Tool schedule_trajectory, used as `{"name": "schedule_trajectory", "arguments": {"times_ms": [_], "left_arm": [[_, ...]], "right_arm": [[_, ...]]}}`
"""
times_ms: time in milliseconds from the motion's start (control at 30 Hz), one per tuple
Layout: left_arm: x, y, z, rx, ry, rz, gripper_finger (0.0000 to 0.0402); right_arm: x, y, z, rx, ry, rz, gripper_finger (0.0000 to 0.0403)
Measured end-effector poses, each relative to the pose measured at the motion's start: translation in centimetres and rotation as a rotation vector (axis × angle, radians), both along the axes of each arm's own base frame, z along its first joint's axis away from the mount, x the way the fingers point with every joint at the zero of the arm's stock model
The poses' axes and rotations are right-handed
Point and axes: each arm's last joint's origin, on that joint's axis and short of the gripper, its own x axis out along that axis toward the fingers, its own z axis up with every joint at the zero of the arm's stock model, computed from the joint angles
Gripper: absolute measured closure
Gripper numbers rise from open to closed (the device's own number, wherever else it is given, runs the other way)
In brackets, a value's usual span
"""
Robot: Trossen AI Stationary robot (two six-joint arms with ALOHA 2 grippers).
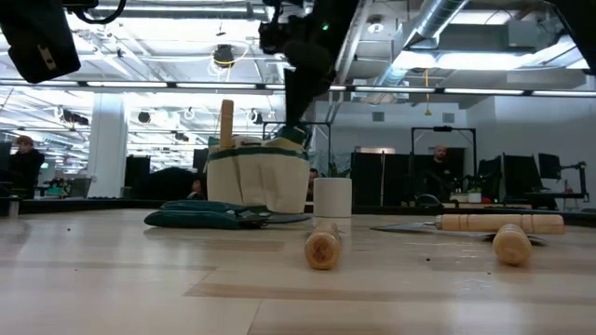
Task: Pick & Place Garden tools in Gardening bag
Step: Open the pocket of the white gardening bag
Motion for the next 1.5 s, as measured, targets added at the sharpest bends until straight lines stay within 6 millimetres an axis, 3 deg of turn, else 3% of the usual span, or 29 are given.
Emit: {"name": "schedule_trajectory", "arguments": {"times_ms": [367, 467, 633, 700, 767, 933, 1133, 1300, 1500], "left_arm": [[0.0, 0.0, -0.1, 0.001, 0.004, 0.001, 0.04], [0.1, 0.0, 0.0, 0.0, 0.004, 0.002, 0.04], [0.1, 0.0, 0.0, -0.008, 0.004, 0.007, 0.04], [0.1, 0.0, 0.0, -0.007, 0.003, 0.008, 0.04], [0.1, 0.0, 0.0, -0.008, 0.002, 0.009, 0.04], [0.1, 0.0, 0.0, -0.005, 0.001, 0.011, 0.04], [0.1, -0.1, 0.0, -0.013, -0.002, 0.015, 0.04], [0.1, -0.1, 0.0, -0.017, -0.004, 0.016, 0.04], [0.1, -0.1, 0.1, -0.023, -0.01, 0.017, 0.04]], "right_arm": [[1.4, -4.1, 0.2, 0.026, -0.144, -0.02, 0.0322], [1.1, -4.3, 0.4, 0.058, -0.142, -0.007, 0.0329], [-1.3, -2.1, 6.9, 0.107, -0.301, 0.192, 0.0348], [-2.4, -1.6, 7.9, 0.099, -0.276, 0.245, 0.0374], [-2.8, -1.9, 6.9, 0.106, -0.187, 0.252, 0.0395], [-2.3, -3.3, 4.3, 0.141, -0.062, 0.205, 0.0401], [-0.8, -2.5, 0.4, 0.175, 0.057, 0.25, 0.0402], [0.1, -2.6, -0.5, 0.151, 0.049, 0.281, 0.0402], [0.5, -4.3, 0.0, 0.134, -0.03, 0.245, 0.0402]]}}
